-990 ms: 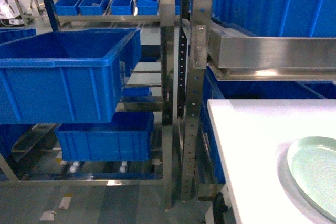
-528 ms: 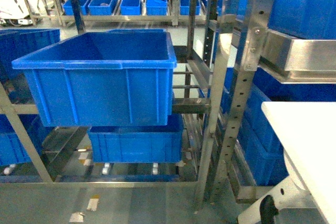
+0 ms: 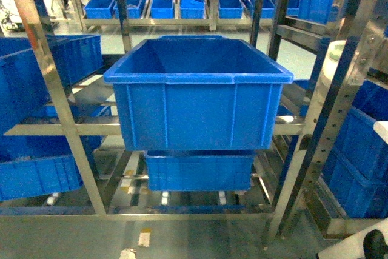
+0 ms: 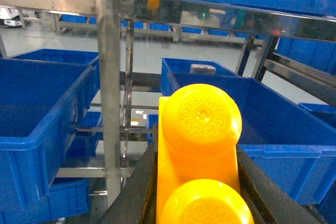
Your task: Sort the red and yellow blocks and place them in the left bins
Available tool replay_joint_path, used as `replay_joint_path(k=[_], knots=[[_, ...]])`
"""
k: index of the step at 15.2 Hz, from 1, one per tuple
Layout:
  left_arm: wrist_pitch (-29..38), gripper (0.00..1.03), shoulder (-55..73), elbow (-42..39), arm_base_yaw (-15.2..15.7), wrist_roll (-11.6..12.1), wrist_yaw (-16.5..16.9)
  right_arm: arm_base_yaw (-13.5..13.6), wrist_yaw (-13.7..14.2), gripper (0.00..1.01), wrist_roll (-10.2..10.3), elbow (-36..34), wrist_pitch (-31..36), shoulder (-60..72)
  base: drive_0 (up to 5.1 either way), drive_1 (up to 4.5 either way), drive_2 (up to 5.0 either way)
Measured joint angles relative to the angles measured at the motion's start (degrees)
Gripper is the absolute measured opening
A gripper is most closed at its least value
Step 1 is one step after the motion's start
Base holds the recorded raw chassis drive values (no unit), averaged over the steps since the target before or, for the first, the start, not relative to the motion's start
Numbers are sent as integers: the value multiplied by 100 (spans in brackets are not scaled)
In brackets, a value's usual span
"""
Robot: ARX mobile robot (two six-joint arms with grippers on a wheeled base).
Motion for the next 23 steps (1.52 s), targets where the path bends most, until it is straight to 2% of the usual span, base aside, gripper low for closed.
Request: replay_joint_path(k=[23], knots=[[-2,27,-35,-13,9,0,-4,0,-15,28,-4,0,-13,-20,-496,244,244]])
